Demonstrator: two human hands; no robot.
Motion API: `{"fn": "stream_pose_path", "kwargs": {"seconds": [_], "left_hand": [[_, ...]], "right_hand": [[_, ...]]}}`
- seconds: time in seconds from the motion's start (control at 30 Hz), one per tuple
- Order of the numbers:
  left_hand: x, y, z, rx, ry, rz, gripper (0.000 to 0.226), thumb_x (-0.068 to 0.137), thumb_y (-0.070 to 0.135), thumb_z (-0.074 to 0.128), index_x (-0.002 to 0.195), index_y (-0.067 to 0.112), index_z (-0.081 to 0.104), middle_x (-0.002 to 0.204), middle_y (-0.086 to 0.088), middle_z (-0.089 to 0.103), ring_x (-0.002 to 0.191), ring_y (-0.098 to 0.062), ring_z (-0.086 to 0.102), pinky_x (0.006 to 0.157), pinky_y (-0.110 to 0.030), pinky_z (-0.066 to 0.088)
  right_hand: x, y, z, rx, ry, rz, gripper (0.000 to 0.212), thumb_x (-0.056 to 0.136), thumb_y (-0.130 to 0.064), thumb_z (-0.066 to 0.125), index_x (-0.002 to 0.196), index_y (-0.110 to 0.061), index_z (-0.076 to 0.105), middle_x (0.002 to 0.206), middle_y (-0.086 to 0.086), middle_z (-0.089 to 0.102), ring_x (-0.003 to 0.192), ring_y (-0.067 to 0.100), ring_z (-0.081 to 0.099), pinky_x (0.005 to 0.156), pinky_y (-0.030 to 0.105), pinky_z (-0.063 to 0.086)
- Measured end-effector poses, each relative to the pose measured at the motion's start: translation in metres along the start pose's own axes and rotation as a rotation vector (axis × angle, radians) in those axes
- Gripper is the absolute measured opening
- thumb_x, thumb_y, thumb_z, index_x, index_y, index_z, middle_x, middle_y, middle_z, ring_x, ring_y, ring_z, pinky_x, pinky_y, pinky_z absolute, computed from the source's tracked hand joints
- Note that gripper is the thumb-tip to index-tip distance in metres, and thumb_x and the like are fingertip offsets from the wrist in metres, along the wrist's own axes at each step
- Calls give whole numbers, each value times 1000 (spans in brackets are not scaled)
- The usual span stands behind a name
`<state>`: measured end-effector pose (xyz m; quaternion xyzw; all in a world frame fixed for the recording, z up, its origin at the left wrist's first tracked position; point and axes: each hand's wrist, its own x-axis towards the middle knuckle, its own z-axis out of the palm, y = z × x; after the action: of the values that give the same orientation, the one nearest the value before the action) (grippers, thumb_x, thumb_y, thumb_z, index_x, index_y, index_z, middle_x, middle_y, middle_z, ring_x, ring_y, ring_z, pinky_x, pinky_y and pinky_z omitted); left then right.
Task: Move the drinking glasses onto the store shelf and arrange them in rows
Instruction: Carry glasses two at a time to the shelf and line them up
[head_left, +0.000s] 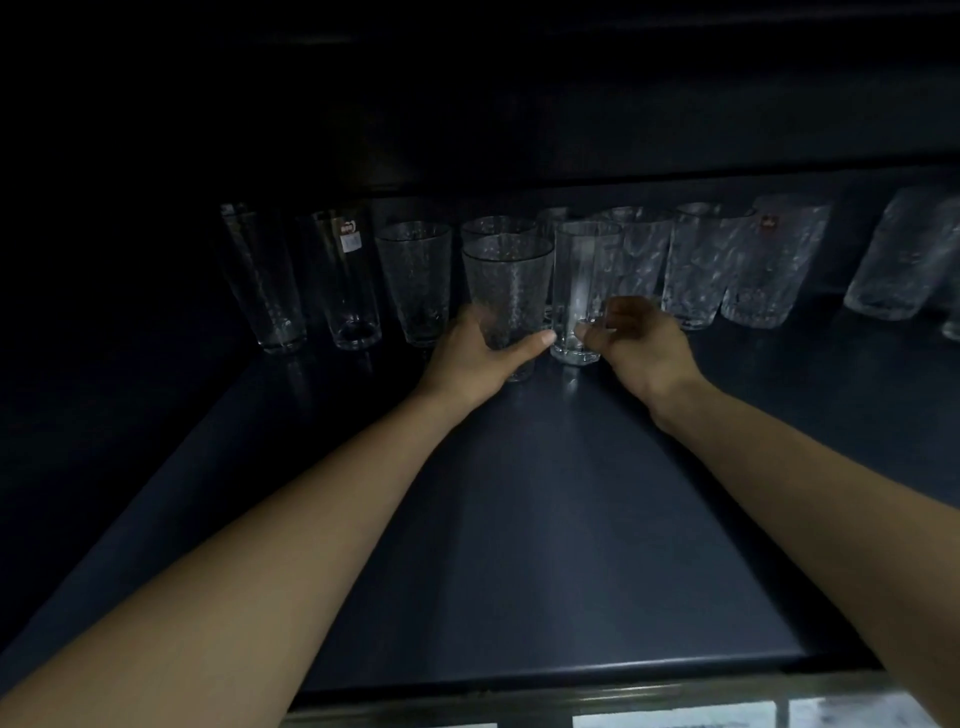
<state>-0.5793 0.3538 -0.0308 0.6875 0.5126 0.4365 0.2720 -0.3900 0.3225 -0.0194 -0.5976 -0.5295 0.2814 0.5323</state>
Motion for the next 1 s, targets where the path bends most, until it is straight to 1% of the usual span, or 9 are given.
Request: {"fn": "stream_pose_path", "kwargs": {"seconds": [0.07,0.17,0.3,0.37,0.43,0.53,0.6,0.73,1.0], "left_hand": [[1,-1,0,-1,0,-3,84,59,76,72,122,21,59,115,10,67,103,-6,64,88,-27,53],[2,-2,1,0,-3,-11,85,54,81,70,116,24,62,109,12,69,100,-4,65,90,-31,55],[0,-2,0,0,10,-22,78,61,73,73,119,22,58,112,10,67,102,-5,63,89,-26,53],[-1,-1,0,-10,2,-16,79,60,73,74,120,23,59,113,11,67,103,-4,64,91,-27,53],[1,-2,1,-17,6,-18,85,55,79,72,119,25,61,113,13,68,103,-4,65,93,-31,54],[0,-1,1,-16,18,-23,88,52,80,71,119,23,59,113,11,68,103,-5,64,93,-32,54],[-1,-1,1,-14,13,-22,87,54,79,72,120,23,59,114,11,68,104,-5,64,93,-32,54],[-3,4,-1,-24,4,-19,74,67,64,77,123,20,57,115,10,66,105,-6,63,89,-25,51],[-6,7,-2,-19,10,-20,72,69,61,79,123,19,57,116,9,66,105,-7,63,92,-27,52]], "right_hand": [[0,-1,-1,17,5,8,49,81,-34,79,123,-24,54,113,-7,63,110,14,59,97,25,45],[-2,-1,-1,49,5,12,43,79,-32,81,112,-25,54,107,-9,64,105,12,61,92,23,46],[-4,-3,-1,70,13,14,40,78,-30,82,107,-25,56,104,-9,64,101,10,61,89,22,46],[-4,-4,-1,76,9,16,41,78,-31,82,109,-24,56,105,-9,63,102,10,61,89,22,45],[-5,-4,-1,80,13,22,42,78,-31,82,111,-23,56,107,-8,63,103,11,60,89,22,45],[-4,-4,-2,83,15,22,41,78,-30,82,109,-24,56,106,-8,62,104,12,60,91,23,46],[-4,-3,-2,88,11,22,40,78,-28,81,108,-24,55,105,-8,62,103,11,60,91,23,46],[-5,-4,-2,88,12,23,41,80,-27,81,112,-22,56,102,-9,63,100,9,61,90,23,46],[-3,-3,-2,84,19,18,43,78,-26,81,112,-21,55,106,-5,64,102,13,61,95,30,50]]}}
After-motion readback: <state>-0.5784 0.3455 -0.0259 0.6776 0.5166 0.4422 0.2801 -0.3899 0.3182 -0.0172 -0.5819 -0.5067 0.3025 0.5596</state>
